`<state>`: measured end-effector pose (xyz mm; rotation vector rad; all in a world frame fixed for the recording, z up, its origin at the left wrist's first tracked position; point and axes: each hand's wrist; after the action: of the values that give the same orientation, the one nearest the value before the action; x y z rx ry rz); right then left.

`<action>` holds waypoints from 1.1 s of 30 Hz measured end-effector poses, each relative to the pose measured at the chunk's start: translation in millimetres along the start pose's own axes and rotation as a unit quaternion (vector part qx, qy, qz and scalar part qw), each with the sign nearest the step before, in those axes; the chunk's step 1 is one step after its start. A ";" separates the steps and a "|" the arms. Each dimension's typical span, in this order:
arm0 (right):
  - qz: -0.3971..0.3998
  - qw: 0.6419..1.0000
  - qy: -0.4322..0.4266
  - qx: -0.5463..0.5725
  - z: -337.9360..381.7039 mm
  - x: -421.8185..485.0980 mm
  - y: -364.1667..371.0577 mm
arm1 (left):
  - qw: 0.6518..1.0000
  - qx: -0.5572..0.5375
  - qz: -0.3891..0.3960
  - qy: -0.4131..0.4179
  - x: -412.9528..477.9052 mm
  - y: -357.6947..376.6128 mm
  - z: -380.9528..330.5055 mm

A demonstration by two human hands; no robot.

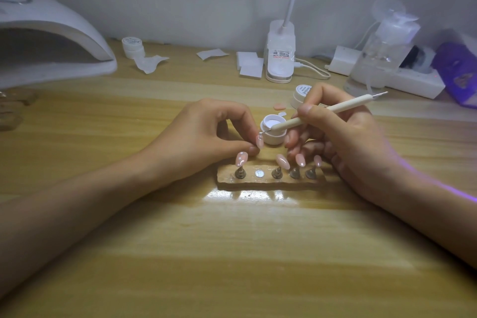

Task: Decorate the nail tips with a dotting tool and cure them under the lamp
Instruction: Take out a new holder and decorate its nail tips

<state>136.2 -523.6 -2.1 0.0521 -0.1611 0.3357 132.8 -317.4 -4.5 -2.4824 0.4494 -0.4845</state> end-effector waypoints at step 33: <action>-0.003 0.999 -0.023 0.032 1.5 -1.2 0.4 | 1.000 -0.011 -0.004 0.001 0.2 0.6 2.8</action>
<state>134.7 -523.7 -0.8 0.1230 -0.1949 0.3335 134.0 -316.7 -7.0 -2.5067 0.4487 -0.4888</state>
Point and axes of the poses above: each hand's wrist, its own x-axis towards the middle knuckle, its own y-axis out of the palm, z = x × y, and after that the axes turned 1 degree about y, right-handed
